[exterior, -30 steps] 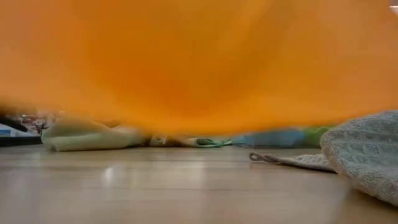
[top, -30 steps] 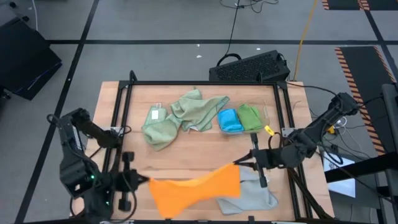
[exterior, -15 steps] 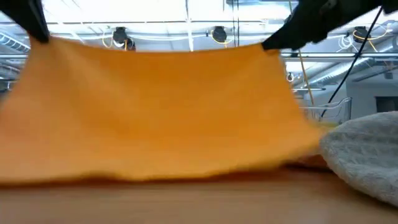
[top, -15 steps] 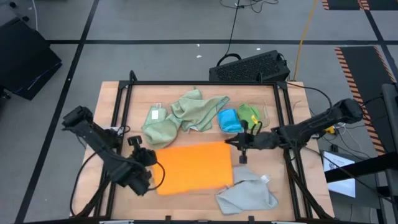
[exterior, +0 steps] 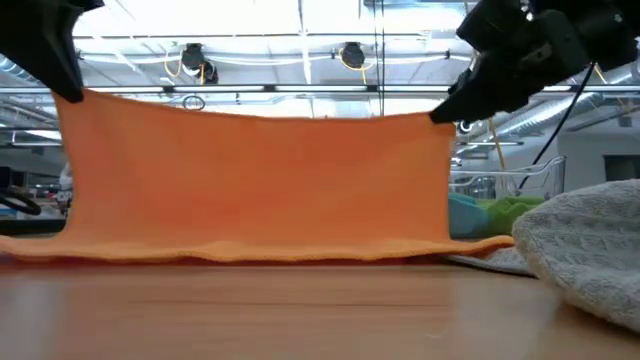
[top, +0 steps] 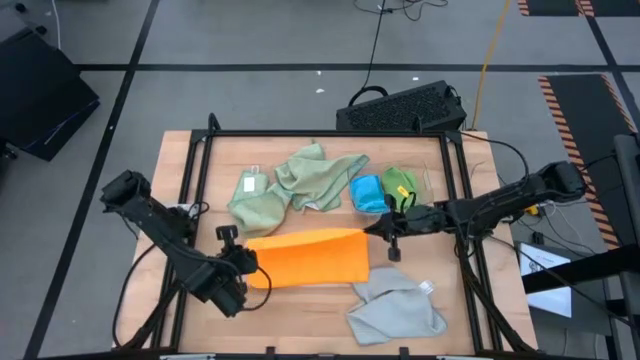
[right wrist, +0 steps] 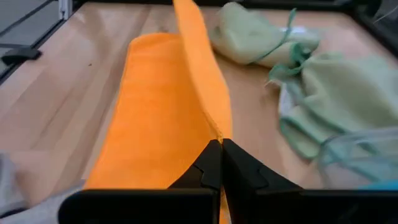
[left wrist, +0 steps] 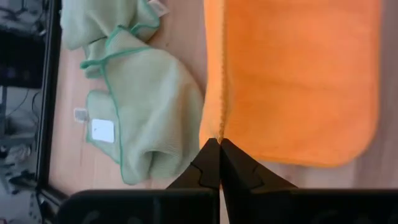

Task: Fold microfiber towels
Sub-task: Fold the yellow microfiber cloth

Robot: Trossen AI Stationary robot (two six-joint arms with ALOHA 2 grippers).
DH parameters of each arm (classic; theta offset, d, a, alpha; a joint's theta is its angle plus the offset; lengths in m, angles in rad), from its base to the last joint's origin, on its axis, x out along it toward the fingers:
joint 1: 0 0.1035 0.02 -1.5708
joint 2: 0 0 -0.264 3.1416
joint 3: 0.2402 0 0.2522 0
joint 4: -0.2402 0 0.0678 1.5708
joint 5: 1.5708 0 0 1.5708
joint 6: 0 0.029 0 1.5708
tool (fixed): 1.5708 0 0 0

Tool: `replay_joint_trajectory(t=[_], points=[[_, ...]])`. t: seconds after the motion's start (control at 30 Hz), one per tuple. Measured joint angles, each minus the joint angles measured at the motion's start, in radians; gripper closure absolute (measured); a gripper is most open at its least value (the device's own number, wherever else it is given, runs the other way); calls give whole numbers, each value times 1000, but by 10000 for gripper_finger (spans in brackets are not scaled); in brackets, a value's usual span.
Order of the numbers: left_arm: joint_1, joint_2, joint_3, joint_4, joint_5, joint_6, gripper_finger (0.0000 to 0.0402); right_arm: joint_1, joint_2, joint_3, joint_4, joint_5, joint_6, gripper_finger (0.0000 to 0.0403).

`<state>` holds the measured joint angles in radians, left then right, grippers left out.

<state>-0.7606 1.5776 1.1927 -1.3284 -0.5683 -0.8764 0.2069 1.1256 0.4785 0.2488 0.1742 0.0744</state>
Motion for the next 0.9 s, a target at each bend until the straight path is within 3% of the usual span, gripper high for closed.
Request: replay_joint_trajectory(t=[0.17,0.4,0.9], points=[[-32,0,-20,8,0,-13,399,41,56,-44,100,-76,82,403],[-39,0,-89,178,55,3,399,98,119,-54,144,-76,197,403],[-48,1,-204,367,98,-11,399,188,331,-54,271,-97,371,399]])
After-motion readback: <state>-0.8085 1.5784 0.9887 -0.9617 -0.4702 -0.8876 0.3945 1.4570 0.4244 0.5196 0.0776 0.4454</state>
